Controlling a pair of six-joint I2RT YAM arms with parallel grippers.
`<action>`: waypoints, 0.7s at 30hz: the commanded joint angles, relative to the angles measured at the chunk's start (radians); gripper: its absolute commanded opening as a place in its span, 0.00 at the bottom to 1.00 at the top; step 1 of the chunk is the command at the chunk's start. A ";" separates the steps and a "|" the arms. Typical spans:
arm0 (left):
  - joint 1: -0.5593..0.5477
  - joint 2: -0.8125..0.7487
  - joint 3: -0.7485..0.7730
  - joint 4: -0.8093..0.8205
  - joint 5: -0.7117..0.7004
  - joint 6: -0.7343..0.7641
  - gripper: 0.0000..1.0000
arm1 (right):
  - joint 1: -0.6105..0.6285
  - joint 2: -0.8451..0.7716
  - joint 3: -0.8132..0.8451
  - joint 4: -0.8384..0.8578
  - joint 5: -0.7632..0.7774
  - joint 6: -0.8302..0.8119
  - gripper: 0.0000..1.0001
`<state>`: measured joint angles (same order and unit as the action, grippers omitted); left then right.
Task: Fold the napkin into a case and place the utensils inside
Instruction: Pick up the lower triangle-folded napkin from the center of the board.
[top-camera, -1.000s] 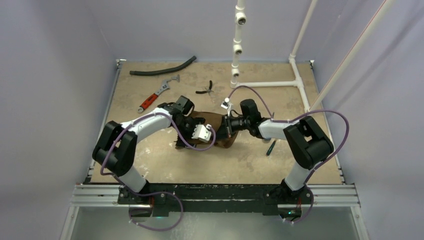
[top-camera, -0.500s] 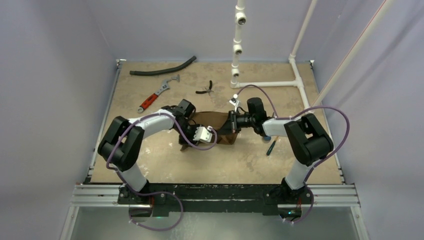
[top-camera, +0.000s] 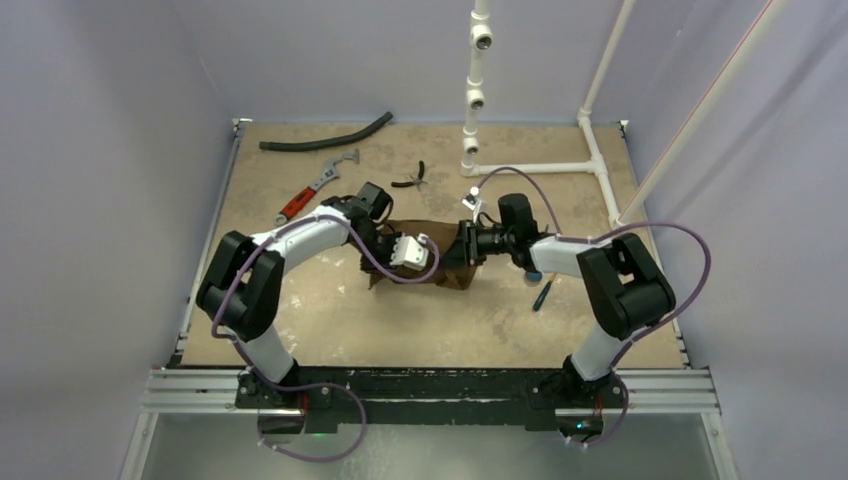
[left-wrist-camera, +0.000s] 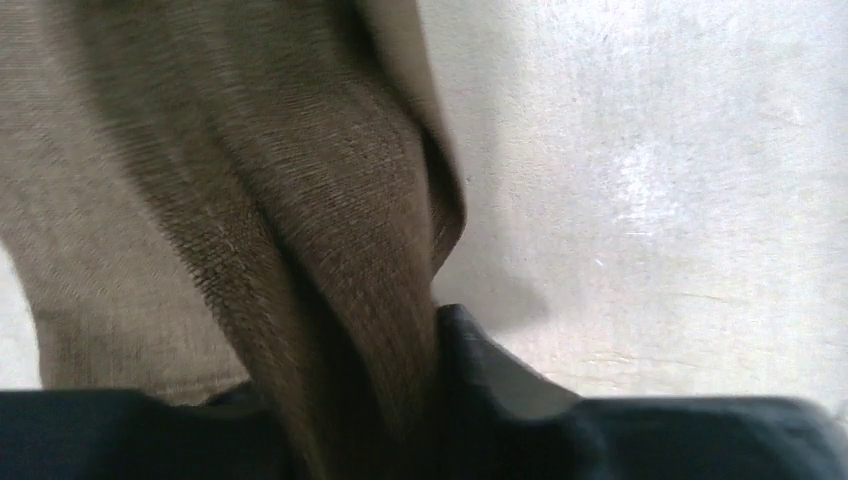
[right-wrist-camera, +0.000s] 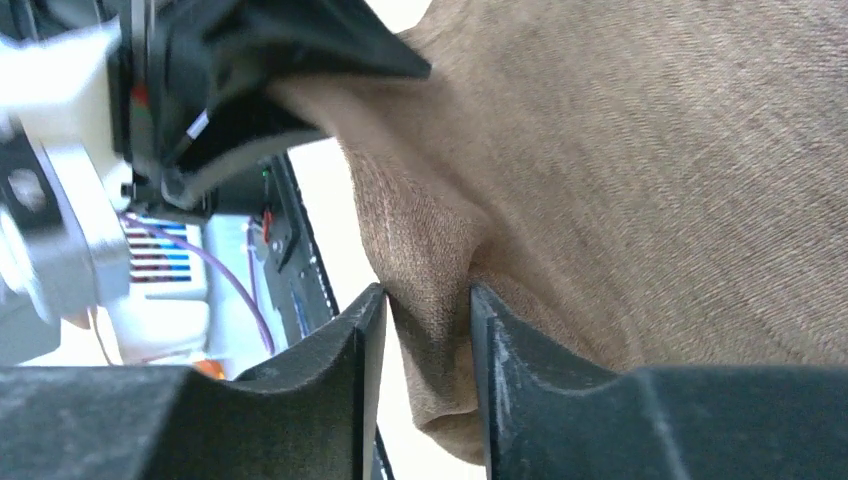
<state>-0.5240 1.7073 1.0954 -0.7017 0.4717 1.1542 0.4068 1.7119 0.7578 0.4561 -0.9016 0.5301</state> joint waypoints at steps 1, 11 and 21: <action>0.056 -0.033 0.149 -0.194 0.121 -0.012 0.47 | 0.004 -0.158 0.004 -0.162 -0.026 -0.133 0.46; 0.190 -0.024 0.257 -0.428 0.209 0.101 0.54 | 0.129 -0.277 0.158 -0.283 0.467 -0.212 0.56; 0.205 -0.163 0.070 -0.360 0.212 0.130 0.28 | 0.560 -0.350 -0.033 -0.047 0.804 -0.259 0.76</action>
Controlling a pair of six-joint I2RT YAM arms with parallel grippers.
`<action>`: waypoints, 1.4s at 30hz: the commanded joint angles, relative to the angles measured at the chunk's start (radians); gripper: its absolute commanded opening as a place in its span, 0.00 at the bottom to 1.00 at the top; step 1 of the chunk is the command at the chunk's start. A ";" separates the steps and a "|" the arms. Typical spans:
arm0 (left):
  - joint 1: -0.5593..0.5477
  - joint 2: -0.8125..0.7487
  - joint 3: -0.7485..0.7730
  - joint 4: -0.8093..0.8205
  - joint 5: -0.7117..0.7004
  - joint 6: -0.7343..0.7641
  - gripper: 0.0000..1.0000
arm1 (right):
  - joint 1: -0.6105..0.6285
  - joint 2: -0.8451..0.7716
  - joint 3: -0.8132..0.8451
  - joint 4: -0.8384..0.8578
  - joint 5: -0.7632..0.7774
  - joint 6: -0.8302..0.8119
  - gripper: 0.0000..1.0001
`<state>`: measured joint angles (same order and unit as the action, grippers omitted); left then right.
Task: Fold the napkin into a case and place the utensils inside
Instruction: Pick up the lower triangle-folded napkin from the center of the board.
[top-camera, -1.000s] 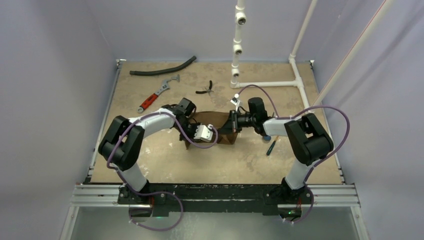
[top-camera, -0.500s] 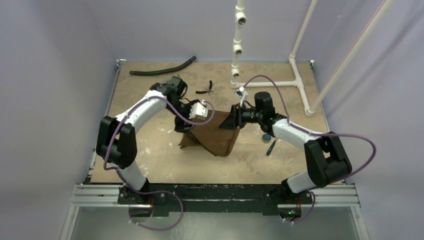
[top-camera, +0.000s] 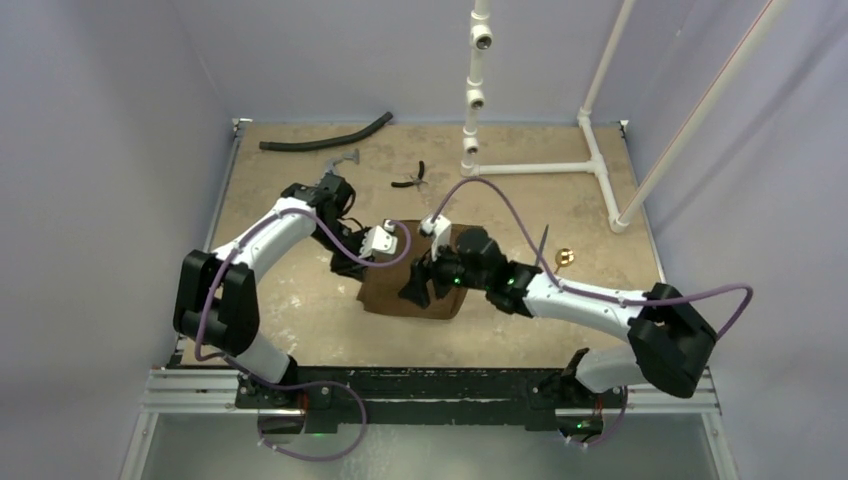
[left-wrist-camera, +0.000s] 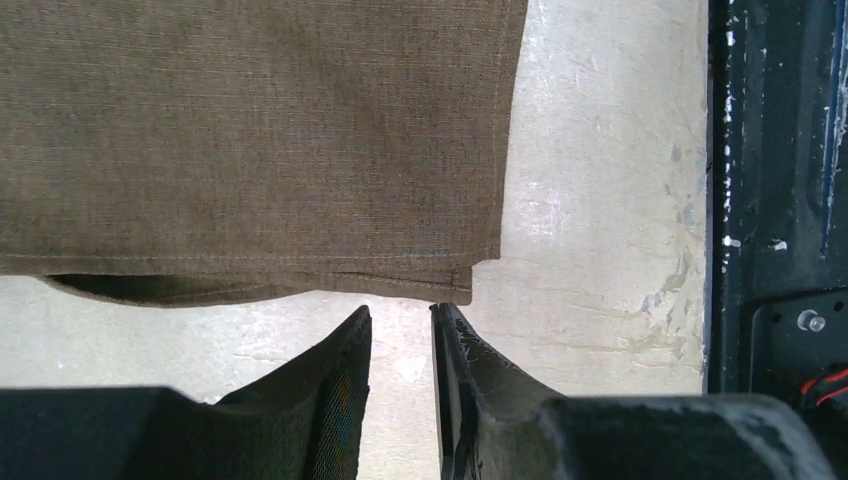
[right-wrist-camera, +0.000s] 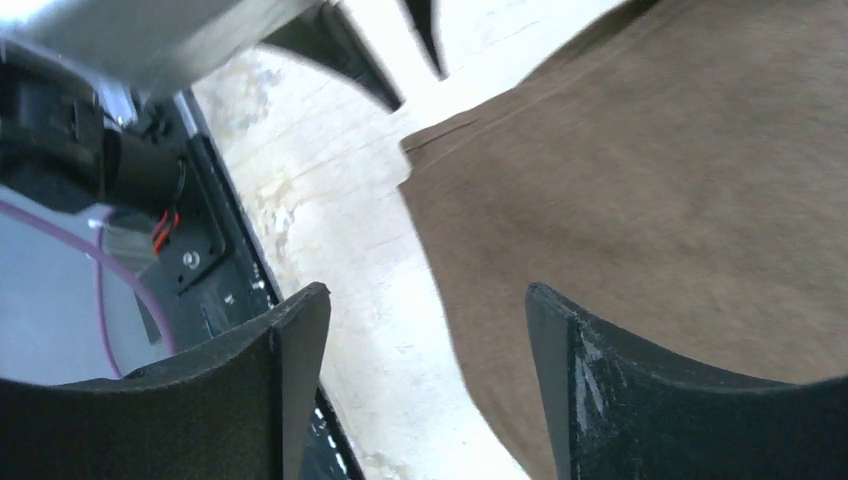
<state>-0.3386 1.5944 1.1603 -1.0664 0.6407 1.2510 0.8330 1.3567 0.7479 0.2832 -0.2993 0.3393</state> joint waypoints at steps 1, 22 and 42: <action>0.046 -0.050 0.019 0.006 0.070 0.013 0.28 | 0.176 0.038 -0.005 0.126 0.242 -0.091 0.78; 0.265 -0.139 0.207 0.278 -0.139 -0.597 0.96 | 0.372 0.534 0.263 0.121 0.558 -0.174 0.35; 0.230 -0.104 0.124 0.209 0.186 -0.555 0.99 | 0.242 -0.060 0.179 -0.188 0.523 -0.193 0.00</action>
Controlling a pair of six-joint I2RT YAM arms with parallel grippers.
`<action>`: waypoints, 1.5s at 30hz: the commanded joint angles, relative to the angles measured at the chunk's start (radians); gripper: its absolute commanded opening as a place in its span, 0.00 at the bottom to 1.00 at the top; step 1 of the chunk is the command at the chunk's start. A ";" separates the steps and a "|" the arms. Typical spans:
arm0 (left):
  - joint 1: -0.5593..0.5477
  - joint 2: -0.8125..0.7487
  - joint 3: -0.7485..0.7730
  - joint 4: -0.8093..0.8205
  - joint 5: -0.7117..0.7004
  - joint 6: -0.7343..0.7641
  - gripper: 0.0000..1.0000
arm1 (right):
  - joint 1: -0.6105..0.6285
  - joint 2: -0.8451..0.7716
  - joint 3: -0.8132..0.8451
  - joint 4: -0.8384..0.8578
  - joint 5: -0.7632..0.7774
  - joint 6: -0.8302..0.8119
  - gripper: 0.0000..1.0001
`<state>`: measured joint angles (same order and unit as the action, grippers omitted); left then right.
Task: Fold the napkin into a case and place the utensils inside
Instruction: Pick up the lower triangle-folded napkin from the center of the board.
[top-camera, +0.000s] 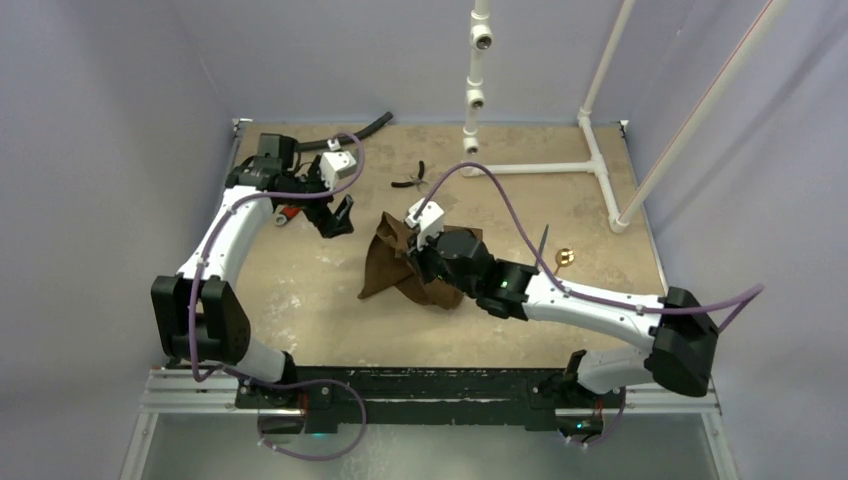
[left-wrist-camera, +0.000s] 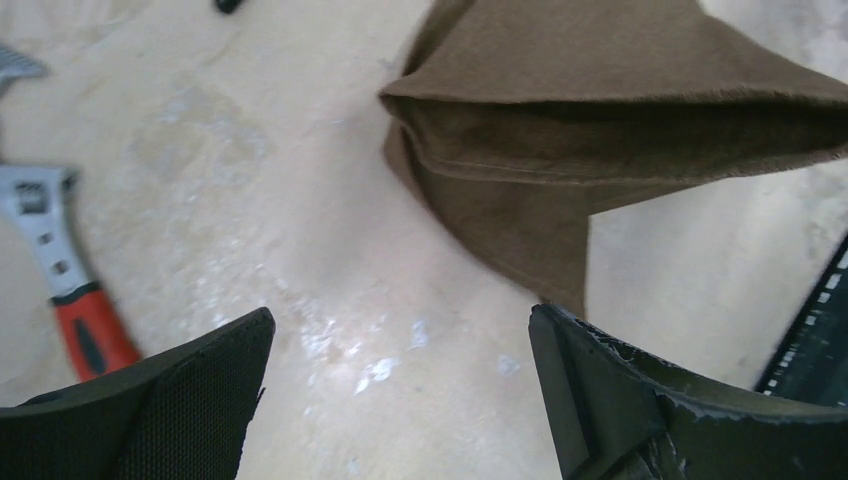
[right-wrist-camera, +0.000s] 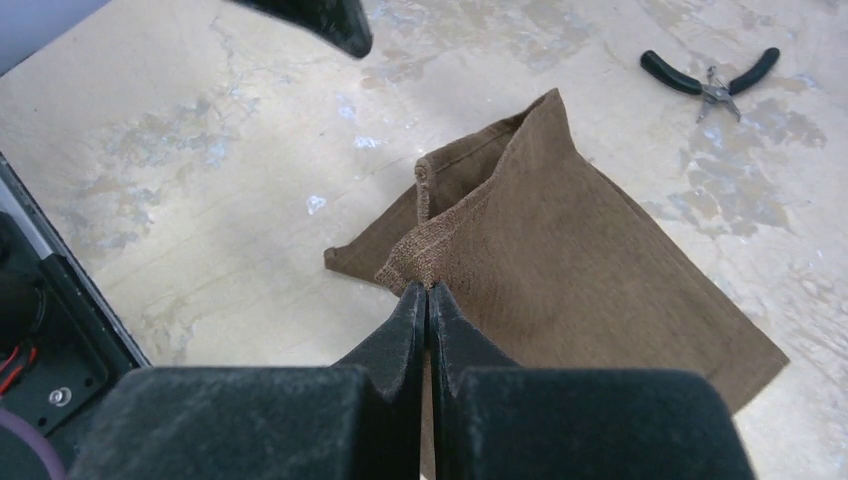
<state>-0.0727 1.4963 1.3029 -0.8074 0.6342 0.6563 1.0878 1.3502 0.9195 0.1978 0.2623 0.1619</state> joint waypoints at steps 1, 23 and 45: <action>-0.070 -0.009 -0.034 -0.052 0.192 0.043 0.99 | -0.024 -0.076 -0.001 -0.102 -0.040 -0.011 0.00; -0.298 0.009 0.038 -0.124 0.316 0.210 0.51 | -0.119 -0.067 0.004 -0.043 -0.255 0.046 0.00; -0.334 0.015 0.021 -0.099 0.262 0.193 0.00 | -0.196 -0.019 -0.003 0.028 -0.373 0.094 0.00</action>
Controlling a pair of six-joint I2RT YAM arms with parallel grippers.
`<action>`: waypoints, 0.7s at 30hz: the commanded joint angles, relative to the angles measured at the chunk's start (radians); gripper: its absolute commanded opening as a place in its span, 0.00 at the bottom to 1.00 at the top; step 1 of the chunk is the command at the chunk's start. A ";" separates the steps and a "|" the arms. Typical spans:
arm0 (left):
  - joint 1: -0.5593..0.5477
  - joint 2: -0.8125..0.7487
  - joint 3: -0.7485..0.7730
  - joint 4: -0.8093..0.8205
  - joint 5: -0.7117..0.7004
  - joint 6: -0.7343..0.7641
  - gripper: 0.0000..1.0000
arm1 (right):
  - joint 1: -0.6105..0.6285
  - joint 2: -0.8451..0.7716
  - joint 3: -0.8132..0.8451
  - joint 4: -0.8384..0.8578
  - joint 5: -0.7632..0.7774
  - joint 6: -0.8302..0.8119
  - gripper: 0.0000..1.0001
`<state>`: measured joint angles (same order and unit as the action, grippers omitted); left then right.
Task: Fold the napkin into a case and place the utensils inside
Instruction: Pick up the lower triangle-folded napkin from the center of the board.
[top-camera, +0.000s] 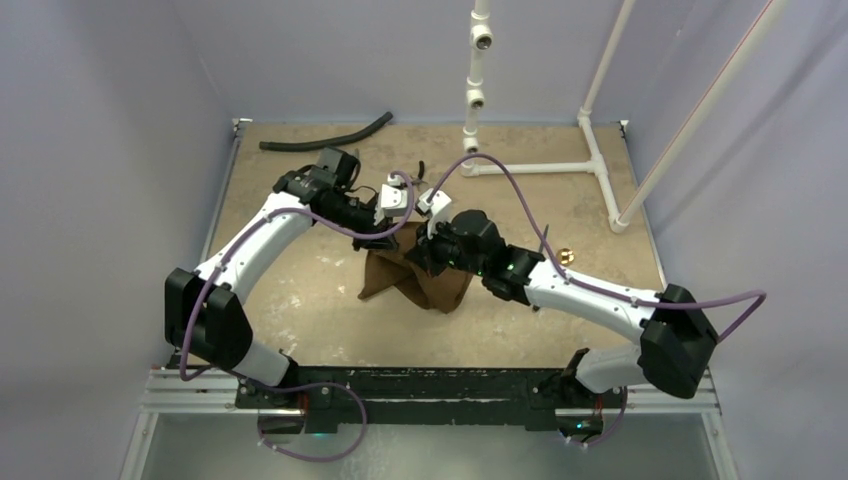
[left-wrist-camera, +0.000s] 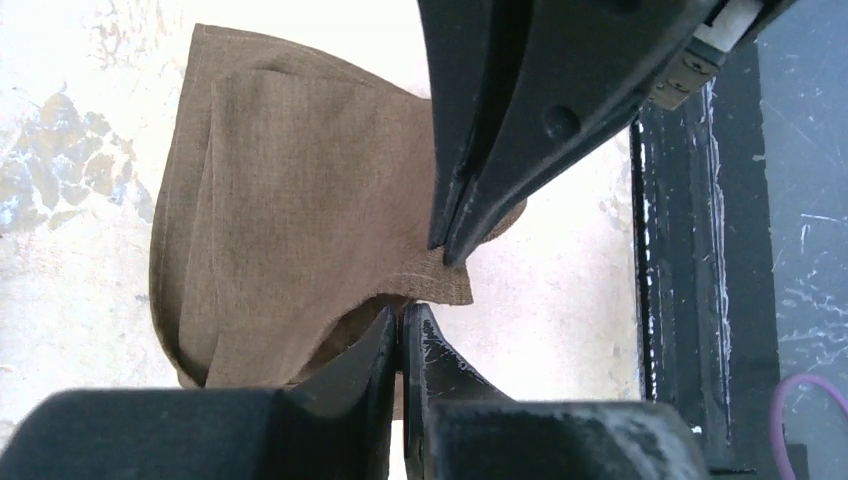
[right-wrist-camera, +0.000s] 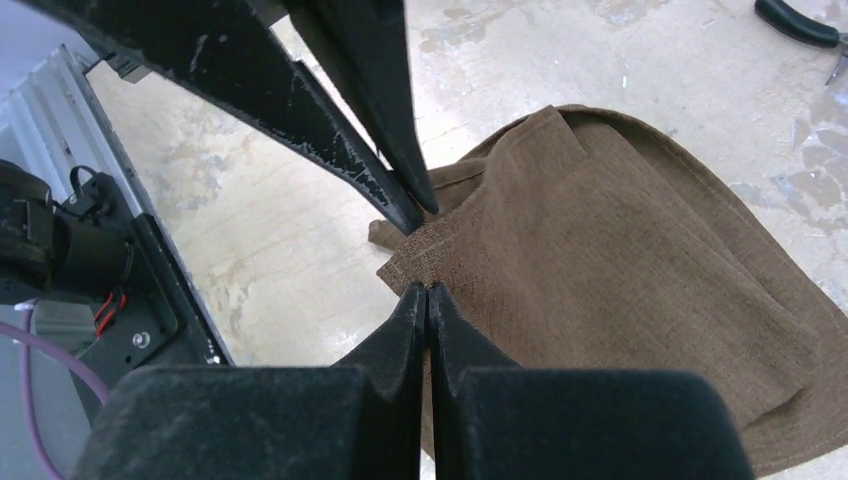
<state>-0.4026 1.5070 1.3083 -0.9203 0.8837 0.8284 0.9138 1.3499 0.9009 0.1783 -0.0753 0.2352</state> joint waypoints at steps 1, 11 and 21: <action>-0.004 0.006 0.024 -0.001 0.003 0.026 0.00 | -0.031 -0.021 0.012 0.047 -0.038 0.024 0.00; -0.003 -0.069 0.035 -0.063 -0.129 0.069 0.00 | -0.153 -0.076 -0.040 0.047 -0.098 0.051 0.00; 0.100 -0.161 0.205 0.026 -0.486 -0.006 0.00 | -0.251 -0.269 0.044 -0.011 0.172 0.038 0.00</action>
<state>-0.3786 1.4345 1.3861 -1.0229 0.5831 0.8898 0.7078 1.1824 0.8474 0.1646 -0.0494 0.2871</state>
